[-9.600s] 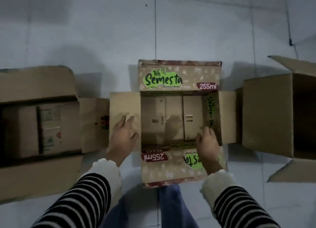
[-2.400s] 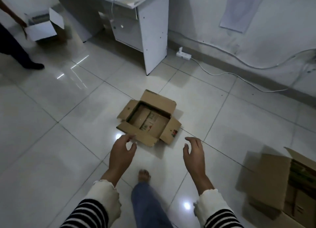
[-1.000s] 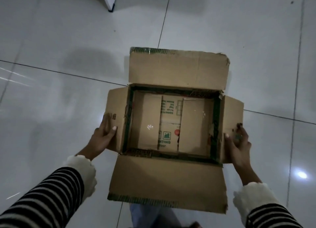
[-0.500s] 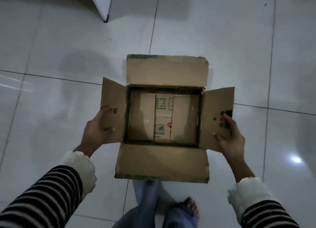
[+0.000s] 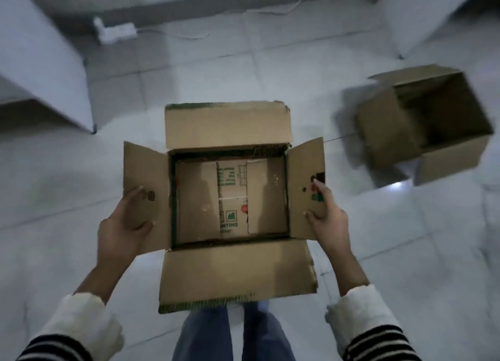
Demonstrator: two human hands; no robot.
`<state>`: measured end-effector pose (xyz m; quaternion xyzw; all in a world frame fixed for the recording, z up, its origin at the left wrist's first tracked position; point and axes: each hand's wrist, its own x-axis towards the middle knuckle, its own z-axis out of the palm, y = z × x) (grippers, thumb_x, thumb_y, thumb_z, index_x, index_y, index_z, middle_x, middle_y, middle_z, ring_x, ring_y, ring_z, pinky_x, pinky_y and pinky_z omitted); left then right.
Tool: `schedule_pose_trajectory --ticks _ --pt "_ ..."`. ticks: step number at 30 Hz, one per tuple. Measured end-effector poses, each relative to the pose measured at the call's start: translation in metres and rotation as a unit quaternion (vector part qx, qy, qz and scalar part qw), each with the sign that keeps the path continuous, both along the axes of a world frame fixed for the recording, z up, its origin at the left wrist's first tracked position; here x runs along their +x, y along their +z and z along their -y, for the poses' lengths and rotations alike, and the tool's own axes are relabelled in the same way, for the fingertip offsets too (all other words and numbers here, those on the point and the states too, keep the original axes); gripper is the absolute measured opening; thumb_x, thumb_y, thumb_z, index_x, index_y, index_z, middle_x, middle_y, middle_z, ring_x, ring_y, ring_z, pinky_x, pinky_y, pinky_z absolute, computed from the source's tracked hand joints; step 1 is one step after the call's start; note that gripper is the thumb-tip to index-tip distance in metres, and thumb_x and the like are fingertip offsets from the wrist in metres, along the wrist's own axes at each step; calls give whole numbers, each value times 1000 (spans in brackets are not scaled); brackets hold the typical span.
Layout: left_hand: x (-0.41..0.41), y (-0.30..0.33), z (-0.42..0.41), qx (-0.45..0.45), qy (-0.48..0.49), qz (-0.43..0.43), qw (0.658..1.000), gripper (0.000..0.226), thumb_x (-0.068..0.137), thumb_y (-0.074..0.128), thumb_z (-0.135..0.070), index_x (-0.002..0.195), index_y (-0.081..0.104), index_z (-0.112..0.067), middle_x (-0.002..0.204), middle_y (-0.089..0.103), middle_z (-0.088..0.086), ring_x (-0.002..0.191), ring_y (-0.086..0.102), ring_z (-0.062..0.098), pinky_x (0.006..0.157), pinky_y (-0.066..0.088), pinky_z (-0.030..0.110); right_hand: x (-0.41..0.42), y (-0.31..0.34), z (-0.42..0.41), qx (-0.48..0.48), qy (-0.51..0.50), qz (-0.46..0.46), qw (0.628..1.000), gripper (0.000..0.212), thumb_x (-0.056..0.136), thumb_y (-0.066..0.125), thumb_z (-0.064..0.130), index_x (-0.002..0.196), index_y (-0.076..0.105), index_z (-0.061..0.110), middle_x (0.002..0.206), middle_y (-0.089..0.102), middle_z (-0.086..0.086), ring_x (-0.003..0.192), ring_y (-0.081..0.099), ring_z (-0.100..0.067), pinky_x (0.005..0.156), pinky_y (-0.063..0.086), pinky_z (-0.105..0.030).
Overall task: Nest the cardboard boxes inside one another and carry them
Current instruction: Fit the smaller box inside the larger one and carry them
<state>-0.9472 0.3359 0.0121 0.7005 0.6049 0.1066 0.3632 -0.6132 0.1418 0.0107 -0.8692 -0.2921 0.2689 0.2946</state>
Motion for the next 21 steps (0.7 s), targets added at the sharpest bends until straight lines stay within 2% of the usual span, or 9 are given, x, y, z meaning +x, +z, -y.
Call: schedule_pose_trajectory --ticks 2,3,6,8,11,15,18,21 --pt "34 38 7 -20 -30 54 998 69 67 75 -17 129 46 -30 126 58 -2 106 58 22 84 45 17 13 44 30 -7 -35 16 999 76 78 67 1 133 32 41 115 58 1 91 54 -8 78 46 -22" --pt "55 55 10 -24 -56 71 996 70 68 76 -18 130 45 -29 126 57 -2 103 57 18 85 44 14 20 64 45 -9 -59 28 998 76 79 66 2 134 31 40 119 59 -2 93 54 -10 79 46 -24" --pt "118 101 24 -42 -106 124 986 71 71 74 -2 129 46 -33 124 56 -1 100 56 16 89 47 28 40 113 94 -11 -134 58 989 72 81 63 3 135 31 38 126 57 -8 104 57 -22 84 46 -31" --pt "164 127 34 -38 -156 147 976 72 70 73 0 127 48 -36 121 55 -6 99 56 14 87 47 27 55 138 126 -11 -192 87 977 70 82 62 3 136 32 34 126 58 -10 105 58 -28 84 48 -34" --pt "232 153 49 -21 -235 153 960 73 70 73 0 126 48 -39 115 57 -8 93 58 14 81 49 27 76 160 173 -4 -256 133 957 71 78 64 -3 136 35 29 122 61 -12 102 60 -29 81 47 -30" --pt "338 171 86 -13 -316 159 935 76 68 74 -2 125 47 -46 111 58 -10 91 58 12 76 49 26 124 170 237 9 -345 138 928 74 78 64 -5 136 36 31 122 60 -13 100 61 -30 78 50 -33" --pt "413 173 126 -3 -349 166 922 75 67 74 -4 124 48 -46 112 60 -9 91 58 11 73 47 23 177 169 283 13 -378 145 914 75 77 65 -4 137 36 30 121 61 -15 97 61 -30 74 48 -30" --pt "482 172 172 -4 -340 166 926 74 67 74 -4 123 49 -44 117 63 -3 93 60 14 76 48 24 243 173 329 16 -381 152 912 76 75 67 -5 137 36 29 121 61 -14 99 60 -30 74 44 -26"
